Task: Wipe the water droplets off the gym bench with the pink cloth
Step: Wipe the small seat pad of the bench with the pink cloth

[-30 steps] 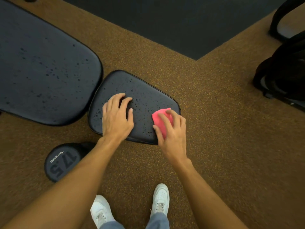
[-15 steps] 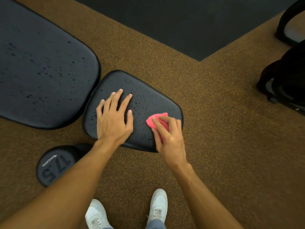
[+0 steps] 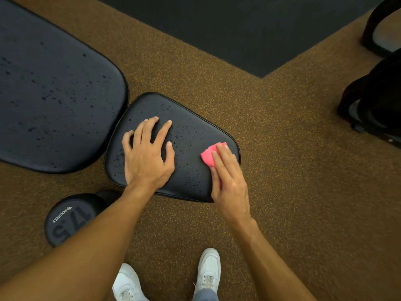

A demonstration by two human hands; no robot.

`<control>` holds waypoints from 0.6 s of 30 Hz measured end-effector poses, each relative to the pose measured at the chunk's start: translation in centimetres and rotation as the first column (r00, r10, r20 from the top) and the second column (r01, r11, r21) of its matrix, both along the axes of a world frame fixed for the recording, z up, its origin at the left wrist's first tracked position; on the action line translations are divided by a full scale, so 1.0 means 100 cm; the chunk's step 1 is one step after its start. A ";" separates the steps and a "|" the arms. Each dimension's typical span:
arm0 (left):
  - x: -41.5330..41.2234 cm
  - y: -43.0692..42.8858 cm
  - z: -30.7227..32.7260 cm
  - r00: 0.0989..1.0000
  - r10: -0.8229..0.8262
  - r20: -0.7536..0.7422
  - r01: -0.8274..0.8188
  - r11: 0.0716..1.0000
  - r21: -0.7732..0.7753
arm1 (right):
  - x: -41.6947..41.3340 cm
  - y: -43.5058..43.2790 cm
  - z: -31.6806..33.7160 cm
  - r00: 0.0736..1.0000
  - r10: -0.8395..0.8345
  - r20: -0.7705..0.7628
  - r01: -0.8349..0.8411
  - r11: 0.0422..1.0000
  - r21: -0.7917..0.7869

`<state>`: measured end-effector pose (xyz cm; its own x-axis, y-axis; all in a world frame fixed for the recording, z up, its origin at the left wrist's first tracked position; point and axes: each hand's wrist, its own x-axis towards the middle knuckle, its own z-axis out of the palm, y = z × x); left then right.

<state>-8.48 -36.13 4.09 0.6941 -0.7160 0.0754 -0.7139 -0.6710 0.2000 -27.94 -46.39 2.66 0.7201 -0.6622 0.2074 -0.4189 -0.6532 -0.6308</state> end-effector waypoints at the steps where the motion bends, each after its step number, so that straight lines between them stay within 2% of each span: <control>1: 0.000 0.000 0.000 1.000 0.002 0.000 -0.002 1.000 -0.002 | 0.001 -0.004 0.000 0.999 -0.037 -0.005 0.037 0.999 -0.004; 5: 0.000 0.000 -0.002 1.000 0.000 -0.007 0.000 1.000 -0.003 | 0.028 -0.021 0.000 0.986 -0.155 -0.061 0.155 0.988 -0.006; 9: 0.000 0.000 -0.003 1.000 0.003 -0.002 -0.003 1.000 -0.001 | 0.026 -0.011 0.001 0.999 0.011 -0.042 -0.011 1.000 0.003; 11: 0.000 0.001 -0.003 1.000 0.002 -0.003 -0.002 1.000 -0.001 | 0.011 -0.003 0.002 0.999 0.027 -0.041 -0.027 1.000 0.001; 16: 0.001 0.001 -0.004 1.000 0.000 -0.001 0.000 1.000 -0.006 | 0.026 -0.018 0.002 0.969 -0.239 -0.063 0.241 0.970 0.019; 18: 0.001 0.001 -0.005 1.000 0.002 -0.005 -0.002 1.000 -0.020 | 0.044 -0.028 0.002 0.973 -0.216 -0.087 0.218 0.976 0.014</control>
